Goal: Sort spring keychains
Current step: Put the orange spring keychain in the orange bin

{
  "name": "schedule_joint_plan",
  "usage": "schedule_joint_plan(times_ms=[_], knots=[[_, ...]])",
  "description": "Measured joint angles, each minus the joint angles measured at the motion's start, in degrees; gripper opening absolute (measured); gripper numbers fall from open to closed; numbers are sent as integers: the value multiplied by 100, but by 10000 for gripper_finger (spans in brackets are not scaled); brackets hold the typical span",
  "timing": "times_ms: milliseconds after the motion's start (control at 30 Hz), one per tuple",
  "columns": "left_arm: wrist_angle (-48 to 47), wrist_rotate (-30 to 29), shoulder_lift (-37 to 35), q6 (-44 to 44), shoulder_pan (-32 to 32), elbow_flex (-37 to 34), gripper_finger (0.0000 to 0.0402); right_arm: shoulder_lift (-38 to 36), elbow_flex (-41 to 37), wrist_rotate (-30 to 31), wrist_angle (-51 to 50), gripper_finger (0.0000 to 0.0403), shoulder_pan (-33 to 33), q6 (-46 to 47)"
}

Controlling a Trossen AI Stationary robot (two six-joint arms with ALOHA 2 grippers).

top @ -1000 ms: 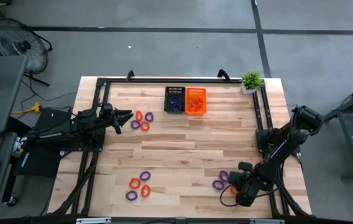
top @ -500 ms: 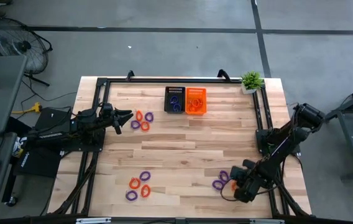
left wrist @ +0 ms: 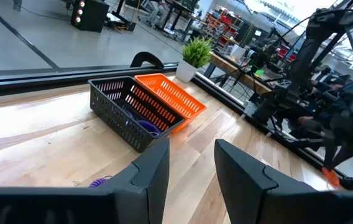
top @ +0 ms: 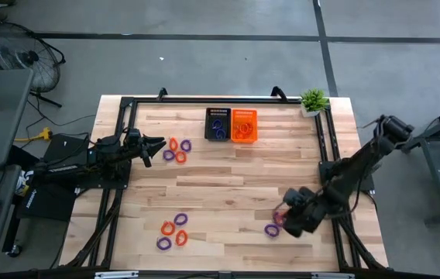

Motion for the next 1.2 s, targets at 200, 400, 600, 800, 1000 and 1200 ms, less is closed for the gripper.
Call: schedule_joint_plan(times_ms=[200,400,600,800,1000,1200], knots=[[0,-1,-1,0,0,0,126,-516,7,249,301,3,-1092,-1138],[0,0,0,0,-2,0,126,-815,11,206,895,4,-2461,-2821],[0,0,-1,0,-2,-1,126,-847,11,-38,1837,5,-4016,-4336],[0,-1,-2,0,0,0,126,-832,16,-254,2676,3,-5569,-5281],[0,0,-2,0,0,-2,126,-482,20,-995,3209,6,-6783,-5859],[0,-1,0,0,0,-1,126,405,22,-1694,3799,5,-7402,-5981]])
